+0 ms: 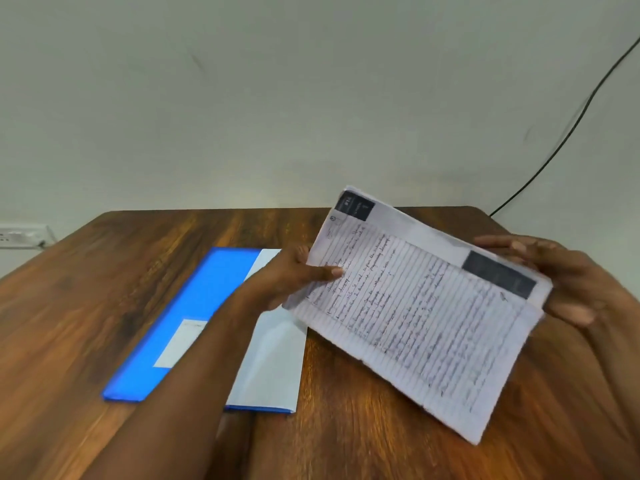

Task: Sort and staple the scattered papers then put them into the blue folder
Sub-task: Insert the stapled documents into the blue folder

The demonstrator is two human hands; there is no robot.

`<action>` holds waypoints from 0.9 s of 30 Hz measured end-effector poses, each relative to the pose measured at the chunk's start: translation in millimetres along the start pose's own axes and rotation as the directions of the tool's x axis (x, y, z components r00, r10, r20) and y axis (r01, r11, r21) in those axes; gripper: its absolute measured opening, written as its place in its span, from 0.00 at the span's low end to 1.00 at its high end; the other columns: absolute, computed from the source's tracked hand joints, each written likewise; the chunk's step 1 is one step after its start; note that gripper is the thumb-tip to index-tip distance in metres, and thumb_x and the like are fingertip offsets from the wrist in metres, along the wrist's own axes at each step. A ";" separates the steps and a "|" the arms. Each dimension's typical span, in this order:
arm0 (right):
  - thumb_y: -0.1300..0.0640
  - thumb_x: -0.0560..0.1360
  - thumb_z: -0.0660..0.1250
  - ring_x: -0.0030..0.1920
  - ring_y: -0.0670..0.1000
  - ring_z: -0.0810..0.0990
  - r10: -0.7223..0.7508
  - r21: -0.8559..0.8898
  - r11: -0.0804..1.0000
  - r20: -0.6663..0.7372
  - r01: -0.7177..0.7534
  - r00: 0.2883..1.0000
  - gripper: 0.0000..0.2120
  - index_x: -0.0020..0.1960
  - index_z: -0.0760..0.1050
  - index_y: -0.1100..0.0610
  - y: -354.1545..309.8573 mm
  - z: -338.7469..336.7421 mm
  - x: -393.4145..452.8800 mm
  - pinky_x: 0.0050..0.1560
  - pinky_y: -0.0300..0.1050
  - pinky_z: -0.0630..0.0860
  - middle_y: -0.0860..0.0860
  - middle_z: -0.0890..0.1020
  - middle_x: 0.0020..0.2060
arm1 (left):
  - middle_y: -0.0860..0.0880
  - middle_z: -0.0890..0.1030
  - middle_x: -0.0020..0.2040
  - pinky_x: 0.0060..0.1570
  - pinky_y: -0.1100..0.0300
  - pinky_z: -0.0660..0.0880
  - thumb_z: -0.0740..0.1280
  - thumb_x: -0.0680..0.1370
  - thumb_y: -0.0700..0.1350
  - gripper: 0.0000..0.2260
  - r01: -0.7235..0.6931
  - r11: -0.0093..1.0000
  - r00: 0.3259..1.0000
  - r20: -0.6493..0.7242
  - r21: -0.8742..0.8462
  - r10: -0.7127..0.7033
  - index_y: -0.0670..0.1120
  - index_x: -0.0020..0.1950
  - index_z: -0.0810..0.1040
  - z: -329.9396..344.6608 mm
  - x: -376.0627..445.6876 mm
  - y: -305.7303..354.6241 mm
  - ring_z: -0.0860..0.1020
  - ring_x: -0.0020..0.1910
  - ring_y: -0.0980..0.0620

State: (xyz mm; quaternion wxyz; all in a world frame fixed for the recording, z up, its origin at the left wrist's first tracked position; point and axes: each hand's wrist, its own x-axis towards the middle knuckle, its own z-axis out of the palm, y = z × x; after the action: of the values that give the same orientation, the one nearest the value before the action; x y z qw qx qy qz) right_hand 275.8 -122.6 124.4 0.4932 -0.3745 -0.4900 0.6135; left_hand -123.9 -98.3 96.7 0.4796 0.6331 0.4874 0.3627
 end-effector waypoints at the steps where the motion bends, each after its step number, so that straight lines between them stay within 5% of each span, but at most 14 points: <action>1: 0.53 0.68 0.81 0.38 0.49 0.83 0.081 -0.051 0.996 0.080 -0.077 0.993 0.34 0.69 0.77 0.66 -8.0 0.4 0.3 0.44 0.45 0.83 0.54 0.83 0.41 | 0.44 0.87 0.57 0.62 0.42 0.81 0.78 0.74 0.48 0.19 0.004 1.000 0.999 0.040 0.023 -0.005 0.41 0.61 0.82 -4.6 -1.1 5.1 0.85 0.58 0.43; 3: 0.53 0.62 0.87 0.46 0.58 0.86 0.290 -0.196 0.949 0.230 -0.248 0.929 0.41 0.69 0.76 0.67 -18.0 5.9 3.0 0.47 0.52 0.85 0.63 0.84 0.51 | 0.42 0.86 0.58 0.64 0.40 0.79 0.79 0.73 0.47 0.21 0.024 0.997 0.995 0.099 0.072 -0.031 0.39 0.61 0.82 -11.0 -0.7 13.2 0.85 0.59 0.42; 5: 0.56 0.66 0.85 0.59 0.70 0.83 0.428 -0.382 0.873 0.305 -0.303 0.851 0.36 0.69 0.76 0.67 -22.1 16.3 7.5 0.55 0.62 0.84 0.70 0.80 0.64 | 0.43 0.87 0.58 0.66 0.40 0.78 0.79 0.74 0.45 0.20 0.057 0.991 0.987 0.140 0.124 -0.074 0.38 0.62 0.81 -13.5 0.6 19.8 0.85 0.59 0.42; 9: 0.69 0.79 0.68 0.64 0.69 0.81 0.527 -0.545 0.788 0.359 -0.285 0.770 0.21 0.71 0.73 0.66 -18.2 50.3 16.9 0.58 0.63 0.83 0.66 0.80 0.65 | 0.45 0.87 0.58 0.64 0.43 0.80 0.76 0.77 0.42 0.15 0.097 0.967 0.969 0.201 0.237 -0.147 0.40 0.62 0.82 -5.3 1.5 28.6 0.86 0.58 0.44; 17: 0.76 0.78 0.61 0.63 0.70 0.81 0.553 -0.370 0.825 0.369 -0.427 0.747 0.21 0.70 0.72 0.66 26.3 67.5 27.5 0.54 0.64 0.84 0.67 0.80 0.65 | 0.50 0.87 0.56 0.50 0.60 0.83 0.77 0.77 0.45 0.08 0.109 0.929 0.970 0.168 0.353 -0.177 0.49 0.54 0.82 6.5 6.7 27.2 0.87 0.53 0.49; 21: 0.77 0.76 0.62 0.62 0.68 0.82 0.521 -0.323 0.847 0.350 -0.421 0.778 0.22 0.69 0.72 0.69 40.1 68.6 30.0 0.51 0.61 0.85 0.67 0.80 0.65 | 0.51 0.87 0.57 0.56 0.57 0.83 0.78 0.76 0.48 0.14 0.102 0.907 0.979 0.120 0.409 -0.165 0.46 0.59 0.84 2.5 3.8 21.3 0.86 0.55 0.49; 24: 0.78 0.75 0.63 0.63 0.69 0.81 0.502 -0.305 0.858 0.319 -0.414 0.804 0.23 0.69 0.72 0.70 47.0 64.0 31.1 0.52 0.61 0.85 0.68 0.79 0.66 | 0.49 0.87 0.57 0.58 0.52 0.83 0.80 0.72 0.55 0.21 0.152 0.929 0.988 -0.080 0.338 -0.133 0.47 0.61 0.84 -11.3 -2.6 4.5 0.84 0.56 0.49; 27: 0.77 0.76 0.62 0.62 0.72 0.80 0.543 -0.268 0.835 0.258 -0.481 0.799 0.23 0.70 0.71 0.68 53.4 52.3 32.0 0.53 0.68 0.83 0.69 0.78 0.66 | 0.47 0.81 0.67 0.64 0.46 0.78 0.78 0.70 0.66 0.33 0.391 0.842 0.840 -0.519 0.373 -0.160 0.51 0.69 0.78 -23.3 -16.1 -21.3 0.80 0.63 0.45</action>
State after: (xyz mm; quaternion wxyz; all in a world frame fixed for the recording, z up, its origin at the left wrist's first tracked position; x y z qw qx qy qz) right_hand 206.3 -105.5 85.8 0.1833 -0.4325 -0.4999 0.7276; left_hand -155.4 -106.5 82.8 0.2303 0.5429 0.7491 0.3018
